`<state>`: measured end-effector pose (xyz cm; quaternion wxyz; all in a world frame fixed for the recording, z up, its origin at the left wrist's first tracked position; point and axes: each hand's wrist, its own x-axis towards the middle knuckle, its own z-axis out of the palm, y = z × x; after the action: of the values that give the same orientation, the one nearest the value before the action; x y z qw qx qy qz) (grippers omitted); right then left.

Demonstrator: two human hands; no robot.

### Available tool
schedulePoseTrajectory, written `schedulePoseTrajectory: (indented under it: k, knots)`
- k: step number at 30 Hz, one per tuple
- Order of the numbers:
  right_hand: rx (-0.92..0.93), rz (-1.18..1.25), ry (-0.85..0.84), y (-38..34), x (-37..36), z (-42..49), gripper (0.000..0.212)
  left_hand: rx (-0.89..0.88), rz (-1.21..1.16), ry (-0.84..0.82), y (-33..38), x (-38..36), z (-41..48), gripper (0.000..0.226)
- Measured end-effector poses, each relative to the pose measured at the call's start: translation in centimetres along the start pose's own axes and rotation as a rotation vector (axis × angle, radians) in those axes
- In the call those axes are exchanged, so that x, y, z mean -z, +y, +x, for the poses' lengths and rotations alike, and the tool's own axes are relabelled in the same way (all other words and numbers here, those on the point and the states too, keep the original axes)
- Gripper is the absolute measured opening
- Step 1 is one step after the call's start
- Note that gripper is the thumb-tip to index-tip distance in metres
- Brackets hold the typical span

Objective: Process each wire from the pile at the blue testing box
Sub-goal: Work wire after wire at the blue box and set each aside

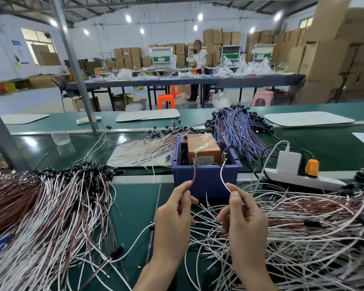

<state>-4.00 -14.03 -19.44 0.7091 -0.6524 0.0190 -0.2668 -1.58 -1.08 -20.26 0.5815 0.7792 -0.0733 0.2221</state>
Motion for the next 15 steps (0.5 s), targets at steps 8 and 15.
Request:
schedulePoseTrajectory:
  k: [8,15]
  knots:
    - [0.006,-0.022,-0.002,0.09,0.02,-0.03,0.025,-0.02,0.009,-0.018,0.08,0.06,-0.06,0.033]
    - [0.005,-0.026,-0.001,0.13,0.04,-0.02,0.024,-0.023,0.006,-0.019,0.07,0.08,-0.05,0.032]
